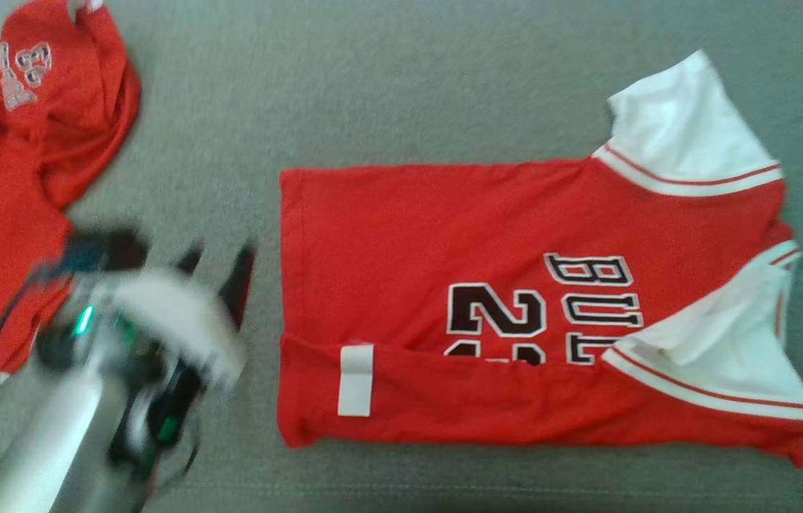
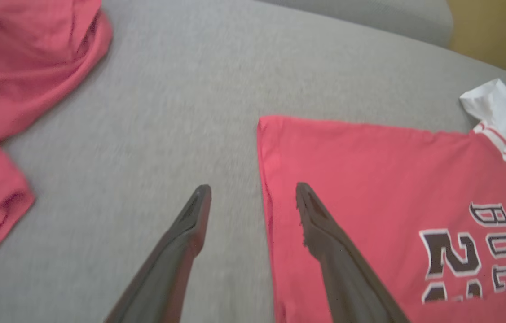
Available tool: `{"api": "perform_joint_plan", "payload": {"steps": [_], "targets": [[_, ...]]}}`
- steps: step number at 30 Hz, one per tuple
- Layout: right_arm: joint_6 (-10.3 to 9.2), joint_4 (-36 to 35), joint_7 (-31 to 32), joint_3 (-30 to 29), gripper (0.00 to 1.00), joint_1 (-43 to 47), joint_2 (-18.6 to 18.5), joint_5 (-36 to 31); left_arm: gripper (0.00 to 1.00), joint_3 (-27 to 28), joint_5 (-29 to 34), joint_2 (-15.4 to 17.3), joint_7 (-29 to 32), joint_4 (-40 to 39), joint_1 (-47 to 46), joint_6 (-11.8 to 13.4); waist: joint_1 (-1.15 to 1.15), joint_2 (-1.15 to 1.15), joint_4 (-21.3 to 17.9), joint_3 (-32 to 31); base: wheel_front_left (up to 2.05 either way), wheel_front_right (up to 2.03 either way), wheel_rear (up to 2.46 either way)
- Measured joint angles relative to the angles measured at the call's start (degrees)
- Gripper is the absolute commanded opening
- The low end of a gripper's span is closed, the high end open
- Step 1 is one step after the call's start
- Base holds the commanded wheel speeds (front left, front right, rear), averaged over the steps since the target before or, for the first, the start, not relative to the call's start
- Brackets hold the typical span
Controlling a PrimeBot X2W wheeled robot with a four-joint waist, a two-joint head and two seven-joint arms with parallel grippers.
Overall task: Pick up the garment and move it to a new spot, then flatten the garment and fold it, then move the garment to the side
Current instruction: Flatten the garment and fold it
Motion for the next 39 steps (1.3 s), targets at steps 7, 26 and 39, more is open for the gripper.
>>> {"api": "perform_joint_plan", "payload": {"steps": [7, 26, 39], "targets": [[0.00, 13.1, -4.0, 6.7, 1.00, -23.9, 3.1, -9.6, 1.00, -5.5, 4.3, -9.0, -2.7, 17.2, -22.9, -4.0, 0.01, 0.00, 2.7, 7.5, 0.00, 0.00, 0.00], [0.00, 31.9, -7.0, 19.0, 1.00, -35.5, 7.4, -10.7, 1.00, -9.8, 4.1, -12.9, -2.4, 32.1, -34.6, -11.7, 0.00, 0.00, 4.5, 14.1, 0.00, 0.00, 0.00], [0.00, 34.1, -8.7, 22.7, 1.00, -36.5, 7.5, -8.6, 1.00, -11.8, 2.3, -11.2, 4.3, 28.3, -34.0, -13.4, 0.00, 0.00, 4.0, 13.2, 0.00, 0.00, 0.00]]}}
